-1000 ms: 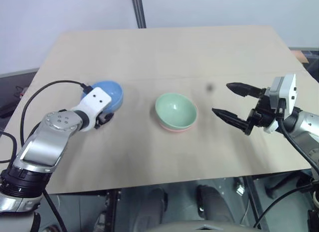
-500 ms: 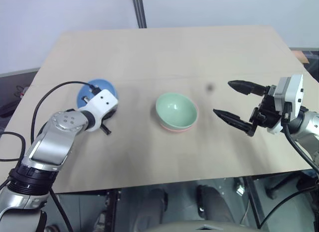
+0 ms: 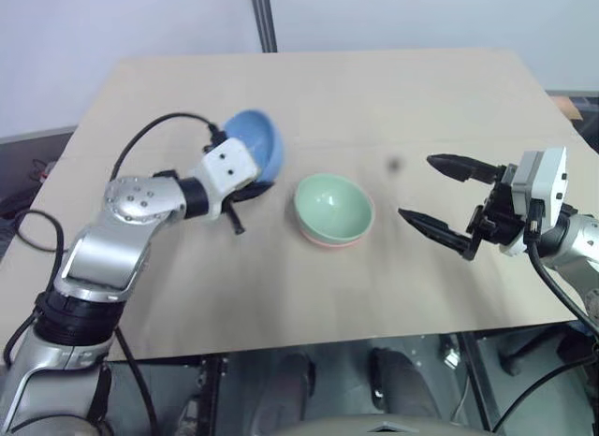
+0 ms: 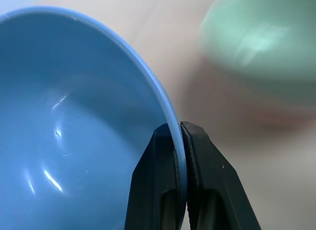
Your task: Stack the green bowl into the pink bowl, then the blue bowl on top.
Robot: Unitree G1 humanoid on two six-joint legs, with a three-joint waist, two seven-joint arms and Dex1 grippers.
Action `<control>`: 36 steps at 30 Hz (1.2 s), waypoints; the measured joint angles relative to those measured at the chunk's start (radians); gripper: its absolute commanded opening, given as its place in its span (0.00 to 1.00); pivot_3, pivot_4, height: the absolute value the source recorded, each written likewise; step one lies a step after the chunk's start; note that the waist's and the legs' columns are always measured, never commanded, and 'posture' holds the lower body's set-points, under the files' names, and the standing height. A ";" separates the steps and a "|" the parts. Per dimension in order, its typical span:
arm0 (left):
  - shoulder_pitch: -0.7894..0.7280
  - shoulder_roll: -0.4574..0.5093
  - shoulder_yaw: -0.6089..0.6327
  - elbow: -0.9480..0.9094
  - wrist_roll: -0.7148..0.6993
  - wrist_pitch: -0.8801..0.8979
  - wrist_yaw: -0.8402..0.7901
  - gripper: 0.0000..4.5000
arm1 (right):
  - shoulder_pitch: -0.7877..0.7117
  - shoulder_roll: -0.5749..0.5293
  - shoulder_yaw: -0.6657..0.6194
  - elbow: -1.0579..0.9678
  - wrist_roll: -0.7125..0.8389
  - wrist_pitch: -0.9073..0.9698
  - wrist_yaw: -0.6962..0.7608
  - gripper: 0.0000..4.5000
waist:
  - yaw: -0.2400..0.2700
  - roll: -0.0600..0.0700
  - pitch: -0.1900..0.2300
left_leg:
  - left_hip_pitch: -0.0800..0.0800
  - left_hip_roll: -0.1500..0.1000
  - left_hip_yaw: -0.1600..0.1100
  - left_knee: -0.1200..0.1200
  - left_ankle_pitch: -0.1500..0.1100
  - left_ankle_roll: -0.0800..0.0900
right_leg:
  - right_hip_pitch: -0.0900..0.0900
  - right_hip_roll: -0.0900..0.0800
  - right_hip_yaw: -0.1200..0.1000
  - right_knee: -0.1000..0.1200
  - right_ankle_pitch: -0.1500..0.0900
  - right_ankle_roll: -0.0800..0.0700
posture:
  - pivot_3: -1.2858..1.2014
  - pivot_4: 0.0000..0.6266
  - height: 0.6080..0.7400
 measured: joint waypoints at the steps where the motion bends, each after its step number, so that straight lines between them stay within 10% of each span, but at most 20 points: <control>1: -0.012 -0.004 -0.003 -0.005 -0.016 -0.026 -0.031 0.01 | 0.009 -0.002 -0.003 -0.010 0.000 0.000 -0.004 1.00 | -0.001 0.000 0.000 | 0.000 0.000 0.000 0.000 0.000 0.000 | 0.000 0.000 0.000 0.000 0.000 0.000 | 0.52 0.24 1.00; 10: -0.113 -0.018 -0.069 0.046 -0.101 -0.126 -0.315 0.01 | 0.154 -0.010 -0.066 -0.074 -0.010 -0.001 -0.066 1.00 | 0.000 0.000 0.000 | 0.002 0.000 0.000 0.001 0.000 0.000 | 0.003 0.001 0.000 0.000 0.000 0.000 | 0.52 0.24 1.00; 22: -0.198 -0.105 -0.164 0.186 -0.088 -0.240 -0.490 0.99 | 0.214 -0.007 -0.083 -0.110 -0.026 -0.016 -0.133 1.00 | -0.003 0.000 0.000 | 0.003 0.001 0.000 0.002 0.000 0.000 | 0.004 0.002 0.001 0.000 0.000 0.000 | 0.52 0.24 1.00; 36: 0.206 -0.093 0.365 0.066 -0.403 0.092 -0.173 0.99 | 0.217 0.011 0.009 0.096 -0.089 -0.083 -0.046 1.00 | -0.007 0.000 0.000 | 0.004 0.002 -0.001 0.002 0.000 0.000 | 0.005 0.002 0.000 0.000 0.000 0.000 | 0.52 0.24 1.00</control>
